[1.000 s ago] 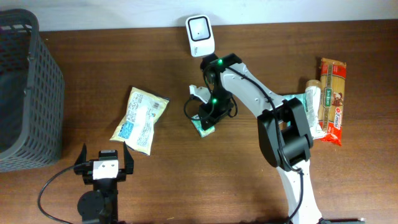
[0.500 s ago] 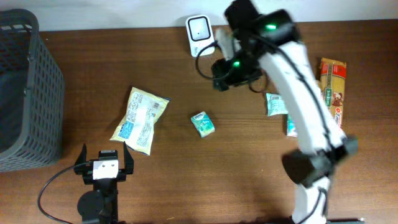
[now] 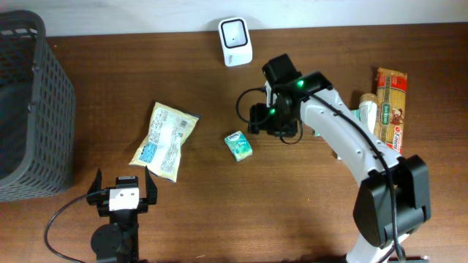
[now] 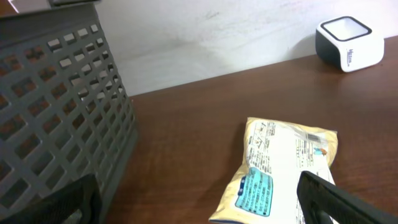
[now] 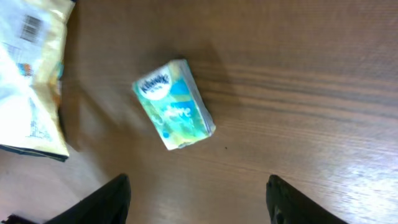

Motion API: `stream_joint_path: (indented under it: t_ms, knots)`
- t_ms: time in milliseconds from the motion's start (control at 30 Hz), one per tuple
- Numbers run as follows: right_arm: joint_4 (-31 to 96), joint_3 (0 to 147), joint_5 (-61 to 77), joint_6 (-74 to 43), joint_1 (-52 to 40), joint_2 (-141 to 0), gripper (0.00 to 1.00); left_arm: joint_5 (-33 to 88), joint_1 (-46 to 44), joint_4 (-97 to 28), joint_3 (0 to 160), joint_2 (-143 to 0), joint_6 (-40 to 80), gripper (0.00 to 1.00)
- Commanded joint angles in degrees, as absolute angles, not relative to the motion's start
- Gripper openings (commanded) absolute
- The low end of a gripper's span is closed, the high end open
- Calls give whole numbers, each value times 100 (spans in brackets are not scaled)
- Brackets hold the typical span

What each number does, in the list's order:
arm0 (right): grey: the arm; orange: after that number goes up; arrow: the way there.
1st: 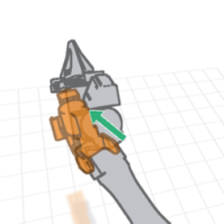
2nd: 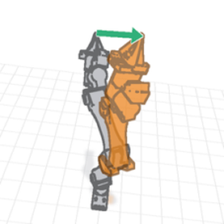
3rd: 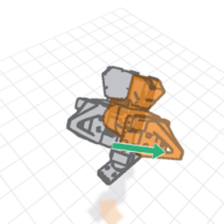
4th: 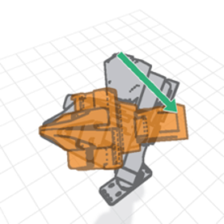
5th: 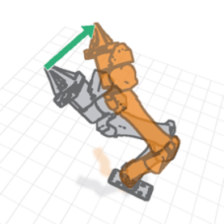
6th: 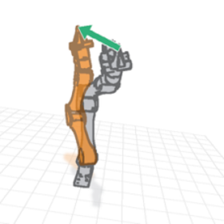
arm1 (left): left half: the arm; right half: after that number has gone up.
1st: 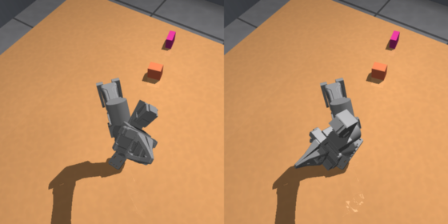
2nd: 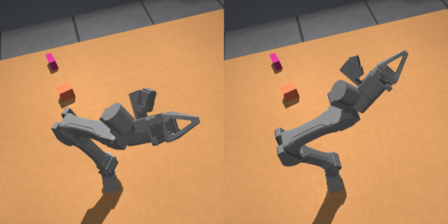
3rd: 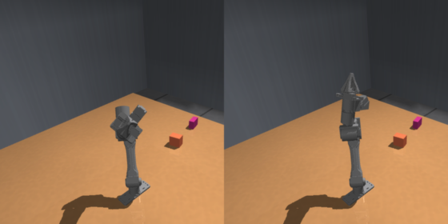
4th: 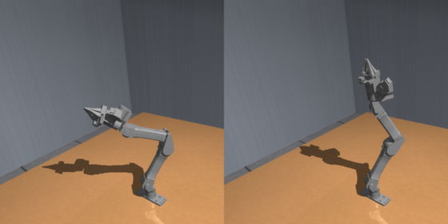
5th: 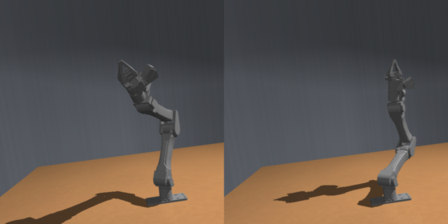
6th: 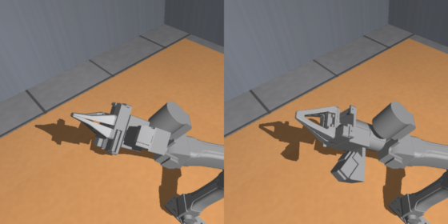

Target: Scan the item barcode

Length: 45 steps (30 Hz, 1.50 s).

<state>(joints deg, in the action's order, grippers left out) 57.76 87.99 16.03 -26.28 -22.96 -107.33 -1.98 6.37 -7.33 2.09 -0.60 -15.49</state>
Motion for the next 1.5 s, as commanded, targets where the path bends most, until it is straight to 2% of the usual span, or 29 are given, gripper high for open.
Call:
stream_joint_path:
  t_ms: [0, 200, 467, 667, 700, 733, 833, 933, 1067, 1100, 1200, 1333, 1467]
  knots:
    - [4866, 7891, 1739, -3173, -2285, -10626, 62, -220, 666, -731, 185, -34, -1636, 99]
    - [3634, 6978, 1798, -3485, -2292, -10659, 56, -220, 666, -731, 185, -34, -1636, 99]
    - [3168, 6965, 1824, -3328, -2705, -11065, 56, -220, 666, -731, 185, -34, -1636, 99]
    - [3144, 6963, 1824, -3503, -2735, -11430, 50, -220, 666, -731, 185, -34, -1636, 99]
    - [3138, 6963, 1822, -3503, -2738, -11430, 43, -220, 666, -731, 185, -34, -1636, 99]
    - [3142, 6963, 1824, -3503, -2735, -11430, 28, -220, 666, -731, 185, -34, -1636, 99]
    - [3142, 6971, 1911, -3503, -2727, -11426, 4, -220, 666, -731, 185, -34, -1636, 99]
    - [3212, 7057, 2738, -3188, -2447, -11087, 4, -220, 666, -731, 185, -34, -1636, 99]
    - [3212, 7432, 5566, -2445, -1592, -10250, 4, -220, 666, -731, 185, -34, -1636, 99]
    - [3212, 7513, 6407, -2620, -1288, -9998, 4, -220, 666, -731, 185, -34, -1636, 99]
    - [3203, 7516, 7542, -3229, -849, -9832, 4, -220, 666, -731, 185, -34, -1636, 99]
    - [3210, 7513, 8020, -3955, -701, -9835, 4, -220, 666, -731, 185, -34, -1636, 99]
    - [3205, 7513, 8018, -3944, -705, -9835, 4, -220, 666, -731, 185, -34, -1636, 99]
